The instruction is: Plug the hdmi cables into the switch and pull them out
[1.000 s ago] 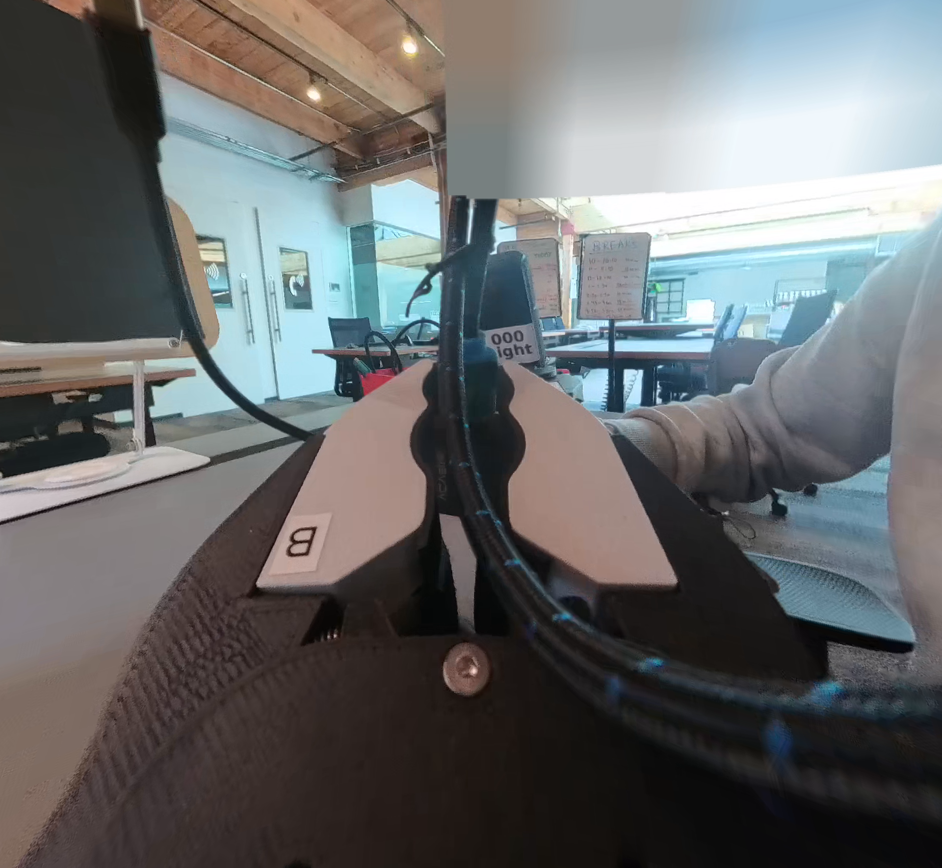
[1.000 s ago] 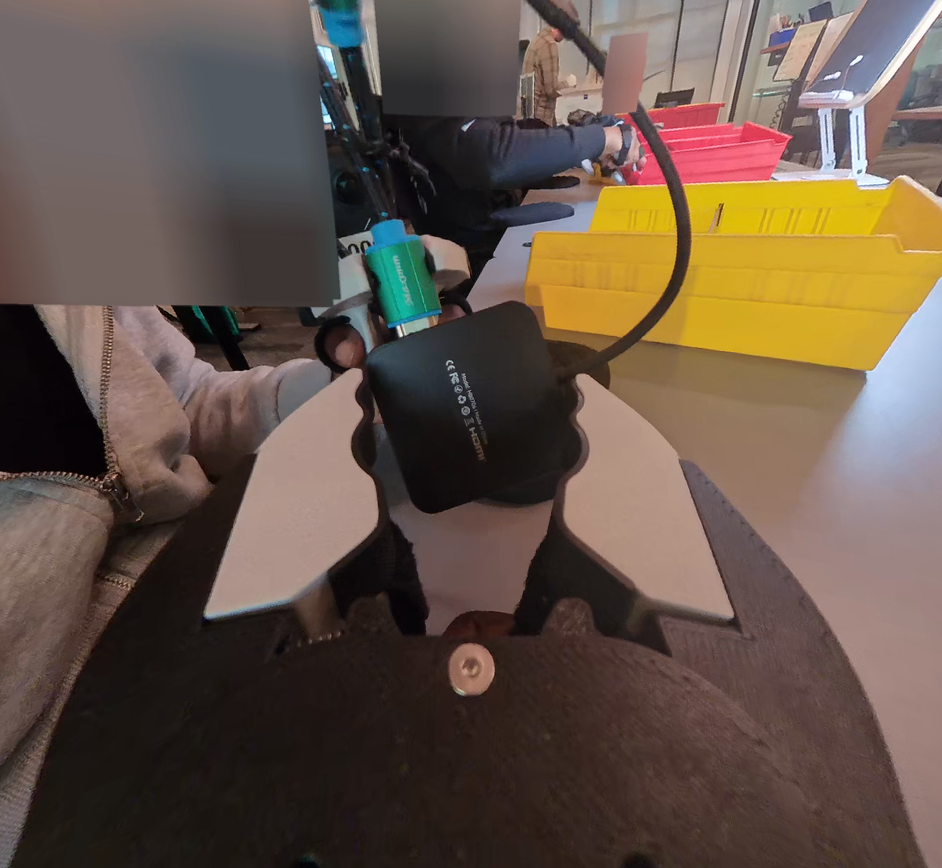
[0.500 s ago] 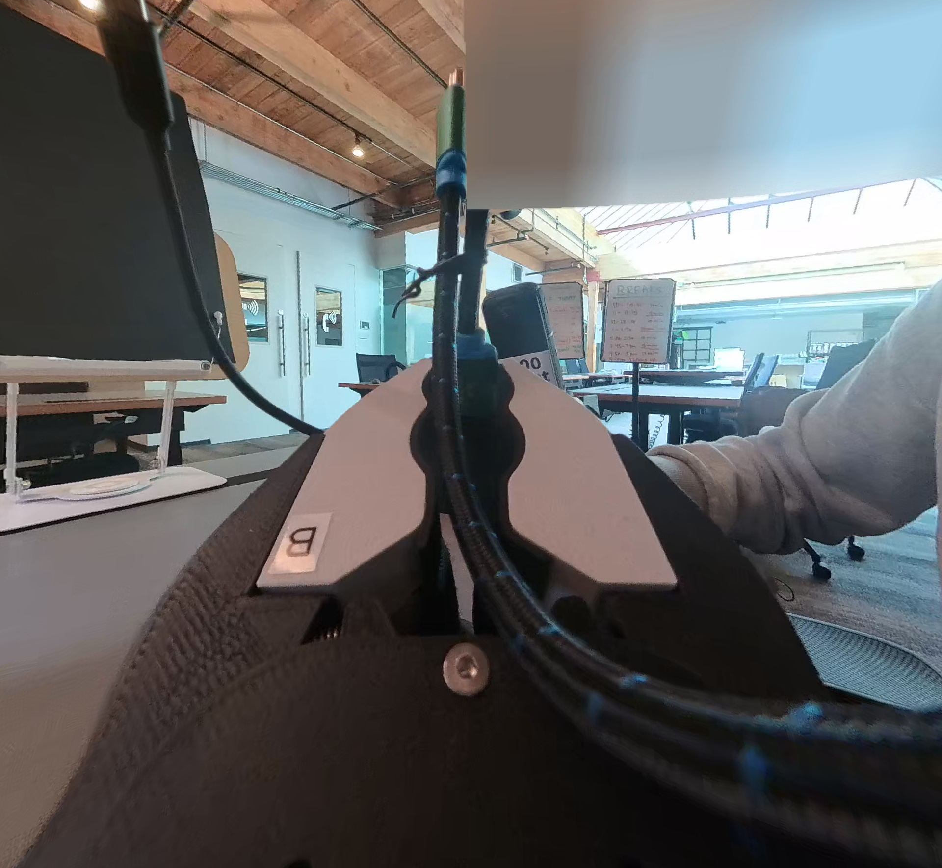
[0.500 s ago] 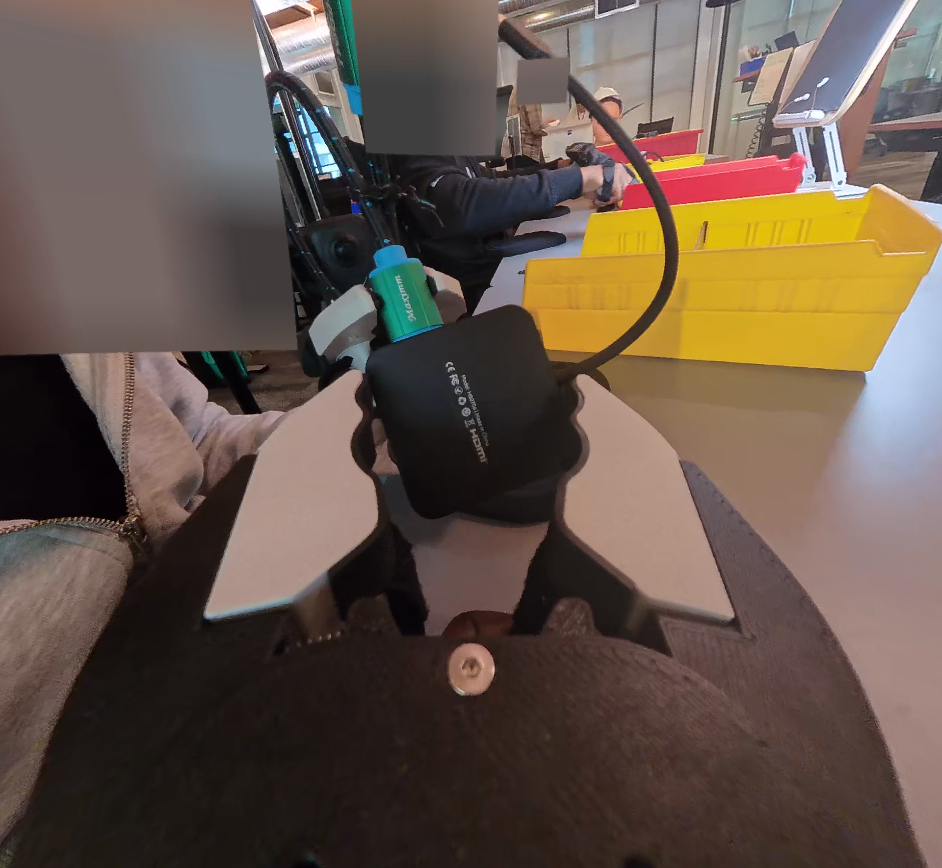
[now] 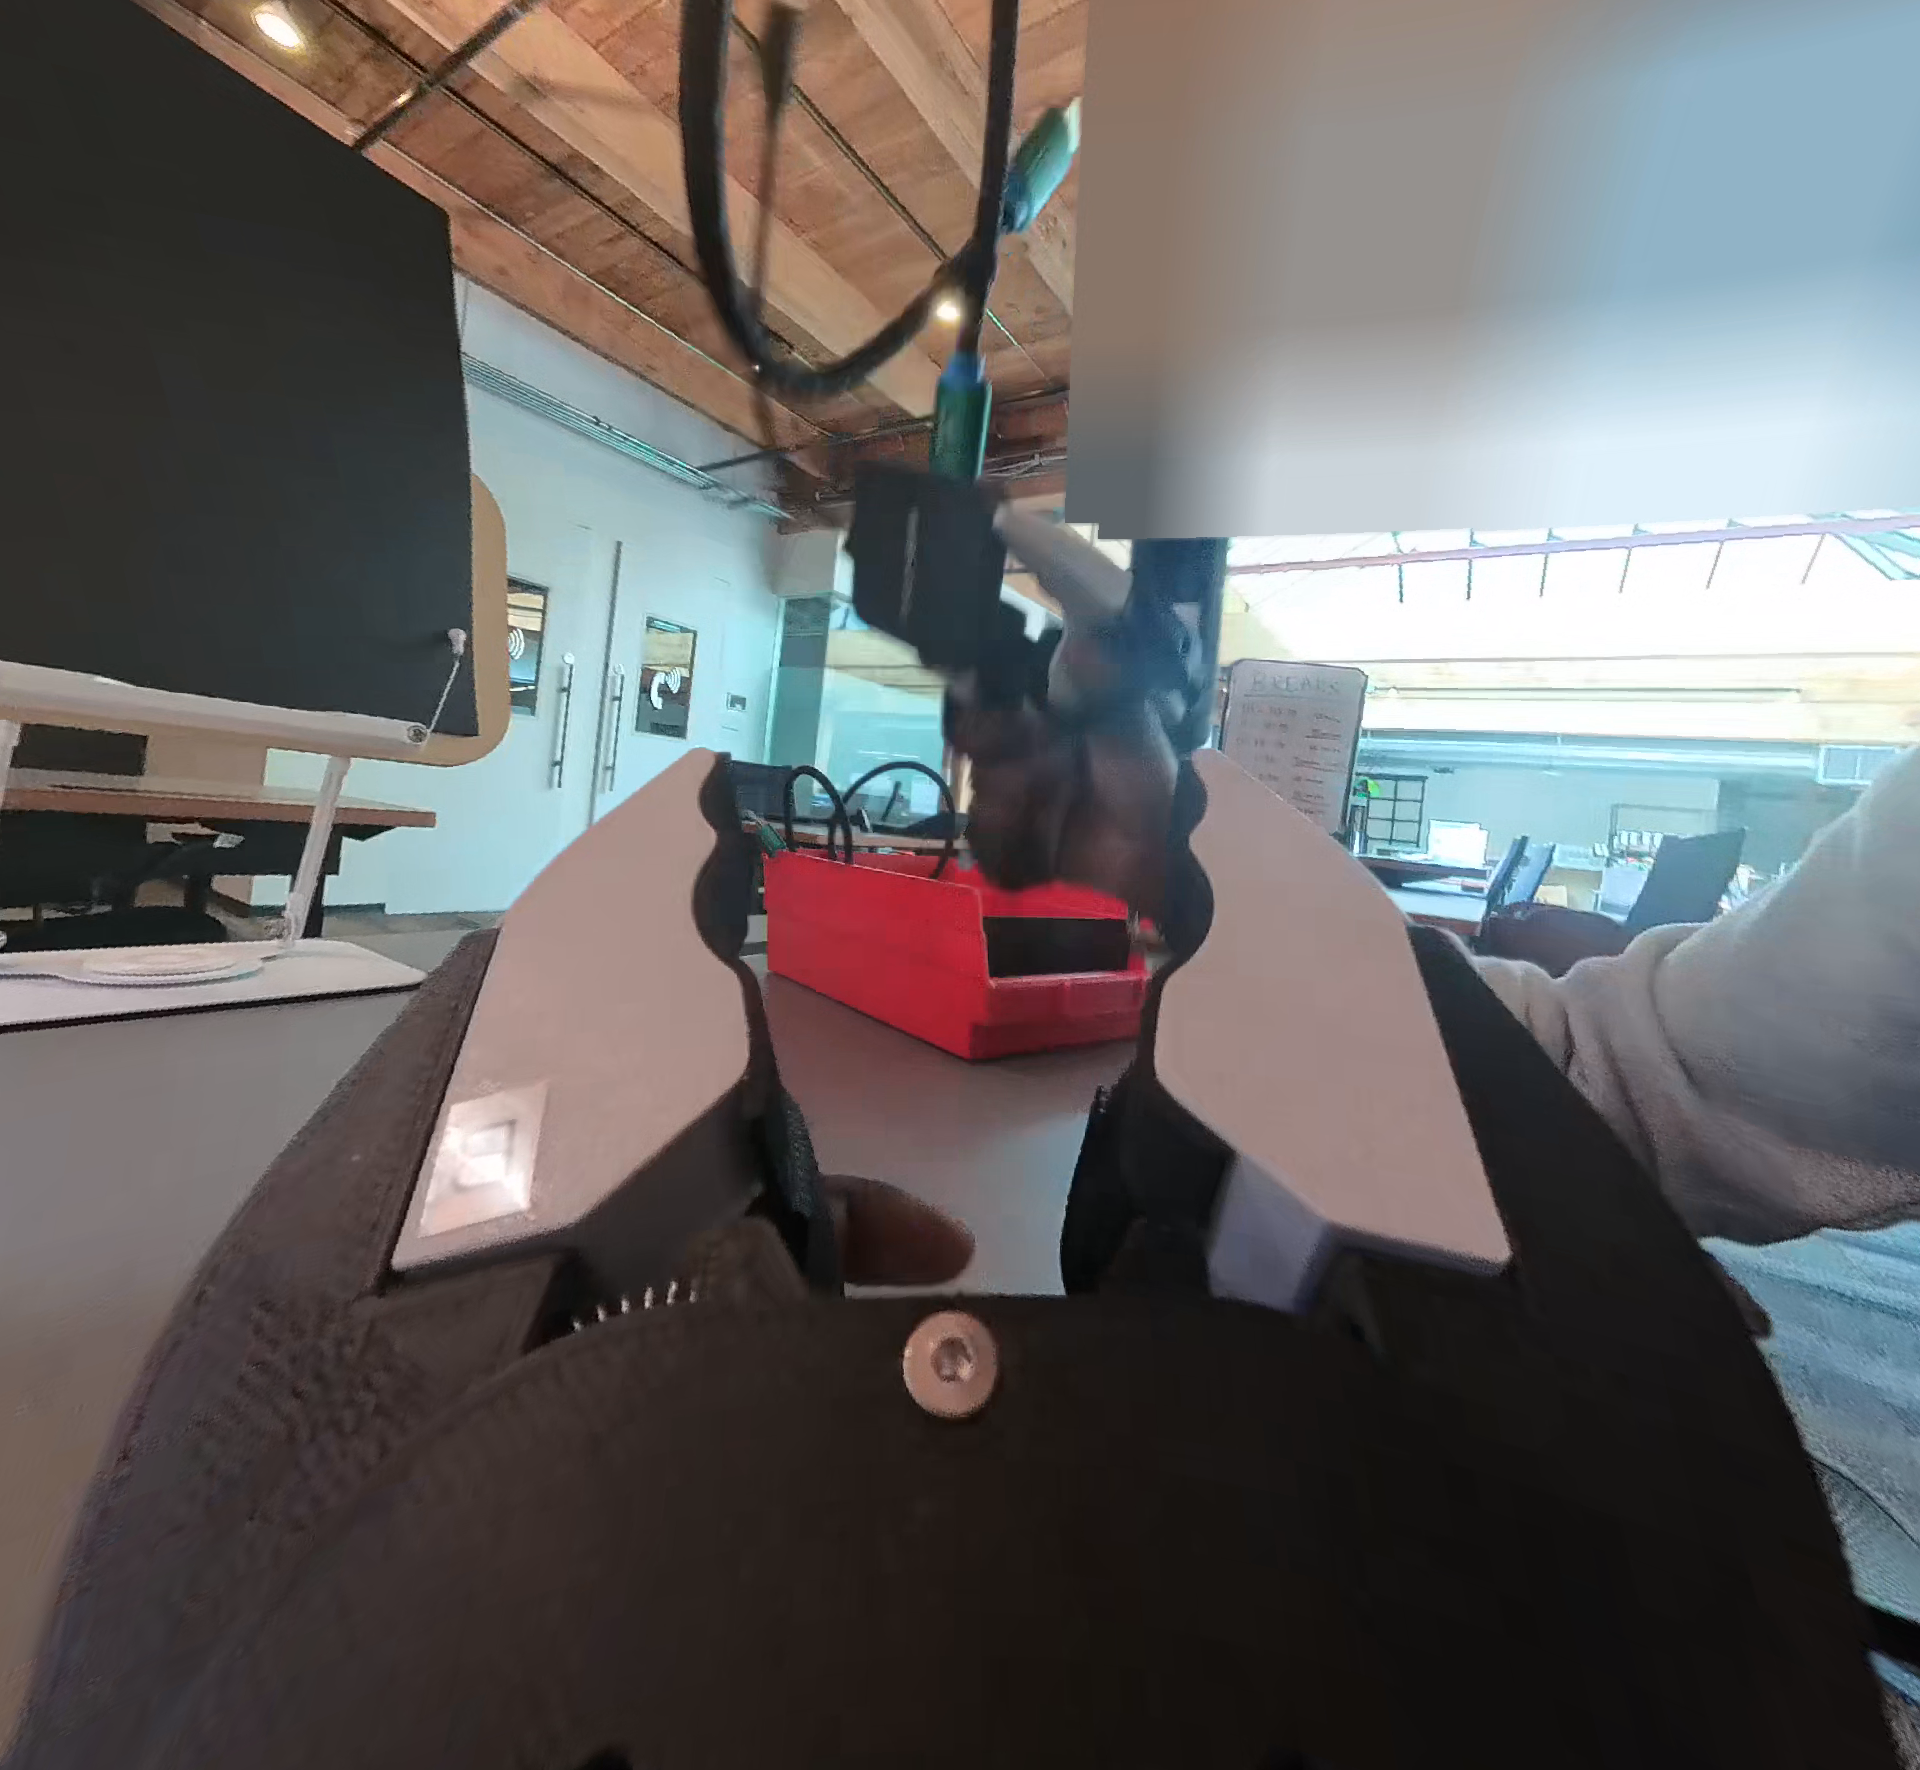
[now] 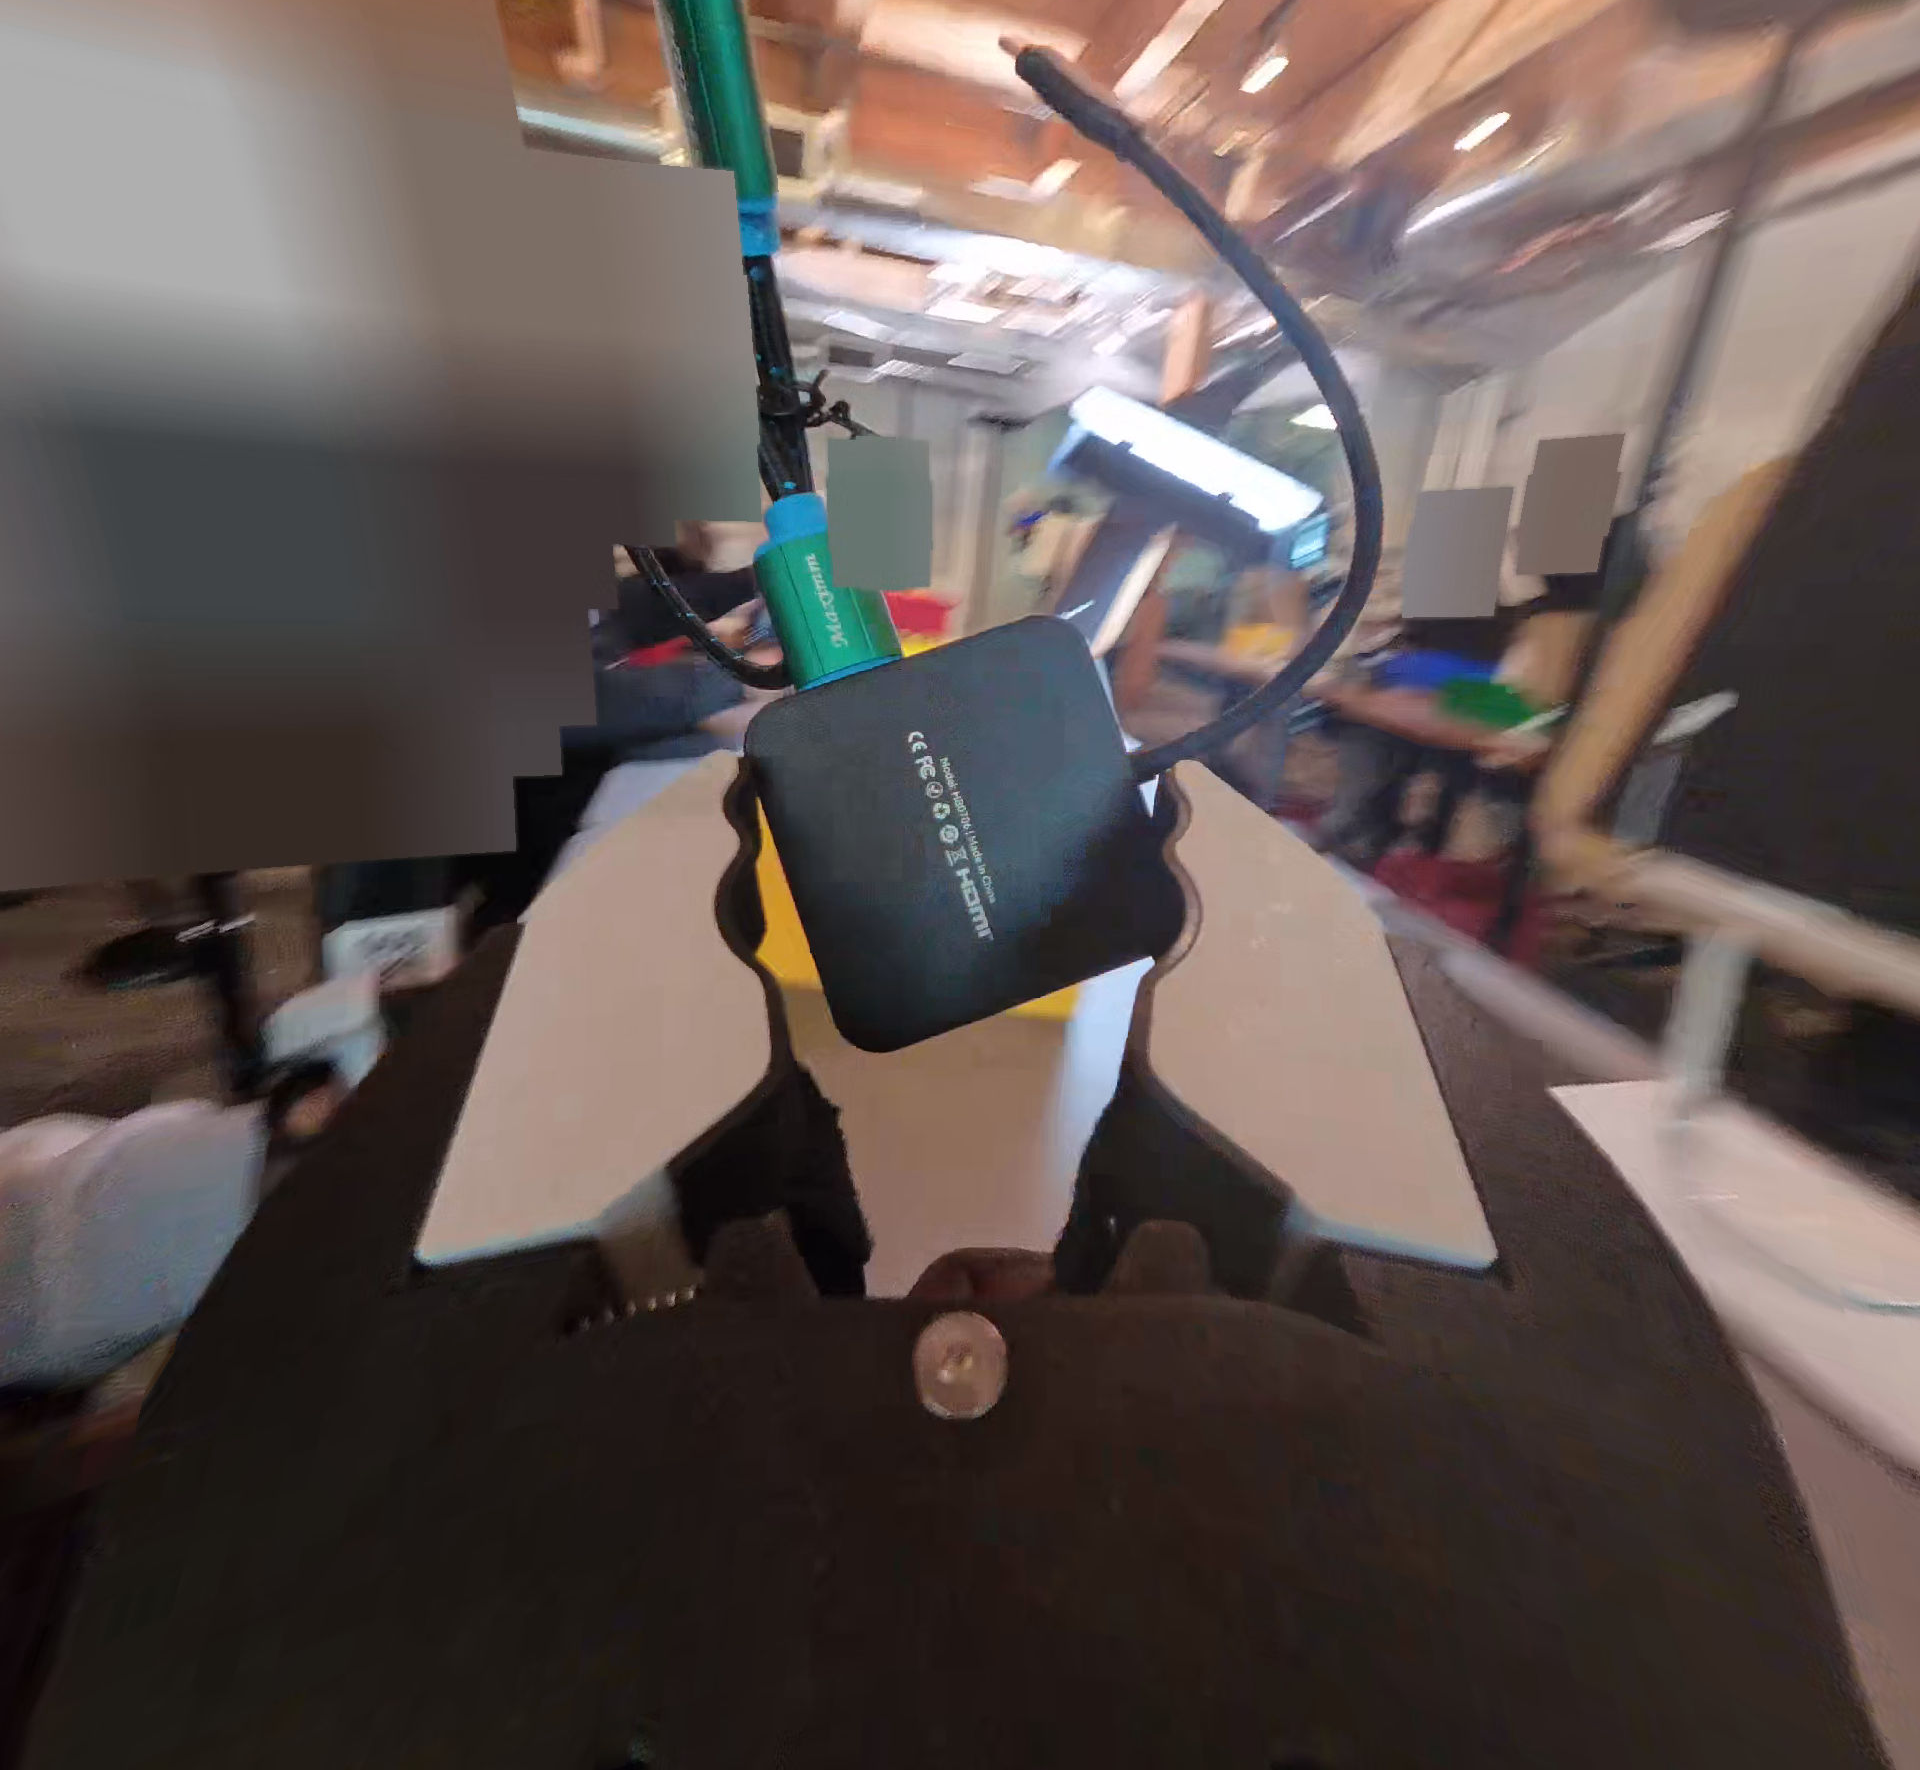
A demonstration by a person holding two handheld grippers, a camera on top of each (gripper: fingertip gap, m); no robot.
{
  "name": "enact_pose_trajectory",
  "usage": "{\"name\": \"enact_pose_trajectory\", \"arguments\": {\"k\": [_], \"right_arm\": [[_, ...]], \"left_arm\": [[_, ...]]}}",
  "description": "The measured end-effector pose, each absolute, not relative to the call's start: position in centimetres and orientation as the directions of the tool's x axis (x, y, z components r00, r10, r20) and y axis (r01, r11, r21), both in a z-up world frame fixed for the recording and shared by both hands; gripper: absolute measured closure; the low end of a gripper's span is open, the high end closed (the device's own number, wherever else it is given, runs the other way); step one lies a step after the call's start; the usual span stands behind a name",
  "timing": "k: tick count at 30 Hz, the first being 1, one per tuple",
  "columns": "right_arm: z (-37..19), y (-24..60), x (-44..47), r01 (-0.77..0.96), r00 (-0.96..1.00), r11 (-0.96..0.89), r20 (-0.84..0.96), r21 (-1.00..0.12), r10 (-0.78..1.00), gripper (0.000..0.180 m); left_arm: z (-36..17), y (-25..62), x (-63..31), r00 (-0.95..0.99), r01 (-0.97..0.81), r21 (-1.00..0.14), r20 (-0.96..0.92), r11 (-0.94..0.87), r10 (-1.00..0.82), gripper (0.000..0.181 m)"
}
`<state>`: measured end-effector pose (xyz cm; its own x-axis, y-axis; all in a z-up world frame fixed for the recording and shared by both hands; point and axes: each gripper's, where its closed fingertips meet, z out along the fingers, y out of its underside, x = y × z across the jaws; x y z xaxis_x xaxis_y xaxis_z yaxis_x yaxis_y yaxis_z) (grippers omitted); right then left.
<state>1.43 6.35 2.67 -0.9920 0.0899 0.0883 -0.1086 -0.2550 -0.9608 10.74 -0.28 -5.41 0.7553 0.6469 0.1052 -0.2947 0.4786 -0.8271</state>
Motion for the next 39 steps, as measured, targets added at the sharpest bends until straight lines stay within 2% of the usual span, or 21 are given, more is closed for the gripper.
{"name": "enact_pose_trajectory", "arguments": {"k": [2, 4, 6, 8, 12, 15, 18, 20, 23, 25, 26, 27, 28, 30, 32, 35, 37, 39], "right_arm": [[7.5, 10.0, -1.4, -0.217, -0.955, -0.286, 0.141, -0.933, 0.262, 0.107], [12.2, 14.5, -4.3, -0.36, -0.861, -0.234, 0.224, -0.903, 0.456, 0.107], [15.7, 19.8, -7.1, -0.474, -0.702, -0.083, 0.32, -0.876, 0.636, 0.107], [16.7, 25.7, -9.5, -0.454, -0.539, 0.072, 0.338, -0.888, 0.772, 0.107], [12.4, 35.4, -13.3, -0.215, -0.316, 0.169, 0.232, -0.962, 0.92, 0.107], [6.8, 39.5, -15.6, 0.083, -0.287, 0.179, 0.148, -0.98, 0.946, 0.107], [1.4, 40.9, -17.2, 0.322, -0.319, 0.148, 0.04, -0.935, 0.947, 0.106], [-2.9, 40.7, -17.8, 0.492, -0.355, 0.155, -0.035, -0.857, 0.934, 0.107], [-10.8, 40.7, -17.4, 0.746, -0.384, 0.258, -0.08, -0.615, 0.92, 0.113], [-15.0, 40.1, -16.7, 0.832, -0.414, 0.31, -0.143, -0.461, 0.899, 0.114], [-16.4, 39.8, -16.2, 0.861, -0.423, 0.336, -0.171, -0.383, 0.89, 0.126], [-16.8, 39.8, -16.0, 0.878, -0.41, 0.336, -0.173, -0.34, 0.895, 0.127], [-16.2, 39.3, -16.1, 0.876, -0.408, 0.326, -0.185, -0.354, 0.894, 0.119], [-13.7, 37.7, -16.4, 0.823, -0.461, 0.319, -0.223, -0.47, 0.859, 0.116], [-10.5, 38.4, -17.0, 0.759, -0.447, 0.275, -0.164, -0.59, 0.879, 0.105], [-6.3, 42.3, -17.5, 0.651, -0.294, 0.17, -0.04, -0.74, 0.955, 0.117], [-5.8, 44.7, -17.3, 0.617, -0.213, 0.13, -0.005, -0.776, 0.977, 0.123], [-7.7, 45.7, -16.7, 0.672, -0.214, 0.122, -0.033, -0.73, 0.976, 0.121]], "left_arm": [[-5.5, -0.4, 10.6, 0.754, -0.29, -0.826, 0.112, 0.482, 0.647, 0.1], [-5.6, -0.3, 10.6, 0.761, -0.282, -0.829, 0.114, 0.483, 0.639, 0.097], [-5.6, -0.3, 10.6, 0.761, -0.283, -0.828, 0.112, 0.483, 0.639, 0.097], [-5.6, -0.2, 10.6, 0.762, -0.286, -0.83, 0.105, 0.479, 0.639, 0.096], [-5.5, -0.3, 10.7, 0.762, -0.293, -0.823, 0.106, 0.487, 0.638, 0.097], [-5.3, -0.8, 10.8, 0.769, -0.291, -0.8, 0.13, 0.525, 0.626, 0.097], [-5.2, -1.1, 10.7, 0.764, -0.296, -0.791, 0.141, 0.536, 0.629, 0.097], [-5.3, -0.7, 10.8, 0.757, -0.31, -0.803, 0.116, 0.51, 0.643, 0.097], [-5.6, 0.0, 10.7, 0.753, -0.312, -0.831, 0.079, 0.461, 0.653, 0.097], [-5.7, 0.1, 10.7, 0.754, -0.314, -0.833, 0.072, 0.456, 0.653, 0.097], [-5.6, 0.0, 10.8, 0.754, -0.315, -0.829, 0.077, 0.462, 0.653, 0.097], [-5.6, -0.1, 10.8, 0.754, -0.315, -0.825, 0.082, 0.469, 0.651, 0.098], [-5.5, -0.2, 10.8, 0.755, -0.315, -0.822, 0.086, 0.475, 0.649, 0.098], [-5.5, -0.2, 10.7, 0.758, -0.31, -0.821, 0.091, 0.479, 0.646, 0.098], [-5.5, -0.2, 10.8, 0.758, -0.313, -0.821, 0.087, 0.477, 0.647, 0.098], [-5.5, -0.2, 10.9, 0.761, -0.315, -0.818, 0.085, 0.481, 0.643, 0.098], [-5.4, -0.3, 10.9, 0.764, -0.315, -0.811, 0.091, 0.493, 0.639, 0.098], [-5.3, -0.5, 11.0, 0.766, -0.316, -0.802, 0.099, 0.507, 0.635, 0.099]]}}
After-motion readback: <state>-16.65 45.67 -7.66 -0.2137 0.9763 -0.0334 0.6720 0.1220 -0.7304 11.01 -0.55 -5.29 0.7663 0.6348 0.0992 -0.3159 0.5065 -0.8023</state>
